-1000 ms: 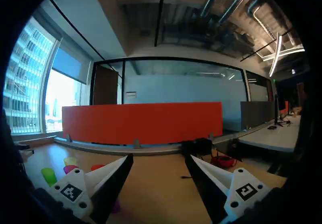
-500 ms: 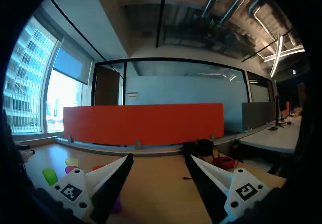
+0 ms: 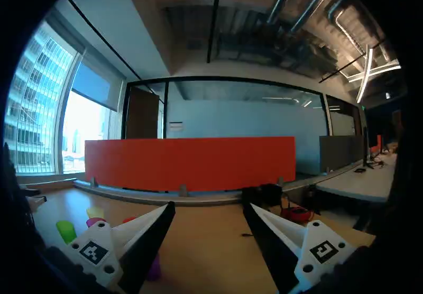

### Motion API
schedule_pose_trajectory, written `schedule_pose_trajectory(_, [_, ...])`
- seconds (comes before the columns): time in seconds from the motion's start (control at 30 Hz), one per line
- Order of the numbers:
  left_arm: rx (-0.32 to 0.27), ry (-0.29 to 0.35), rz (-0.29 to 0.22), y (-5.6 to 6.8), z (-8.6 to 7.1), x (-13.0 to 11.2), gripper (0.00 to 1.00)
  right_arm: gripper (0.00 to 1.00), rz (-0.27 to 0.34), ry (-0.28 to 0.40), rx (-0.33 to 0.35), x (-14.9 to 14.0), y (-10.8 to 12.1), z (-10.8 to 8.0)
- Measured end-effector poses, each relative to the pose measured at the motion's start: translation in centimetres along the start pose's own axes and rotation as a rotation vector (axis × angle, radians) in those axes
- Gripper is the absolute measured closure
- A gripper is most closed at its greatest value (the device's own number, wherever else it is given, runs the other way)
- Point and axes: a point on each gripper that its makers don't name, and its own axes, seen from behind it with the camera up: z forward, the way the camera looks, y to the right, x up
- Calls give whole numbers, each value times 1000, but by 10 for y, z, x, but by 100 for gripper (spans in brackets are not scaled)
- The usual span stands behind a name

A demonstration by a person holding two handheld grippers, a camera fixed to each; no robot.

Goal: Pour water

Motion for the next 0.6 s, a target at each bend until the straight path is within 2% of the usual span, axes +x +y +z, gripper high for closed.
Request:
schedule_pose_trajectory(0.3, [0,0,1,-1,0,0,4,0,-13,4,10,-3,-5,-1])
schedule_pose_trajectory(0.6, [0,0,1,-1,0,0,4,0,-24,-18,28,-23,-13,7])
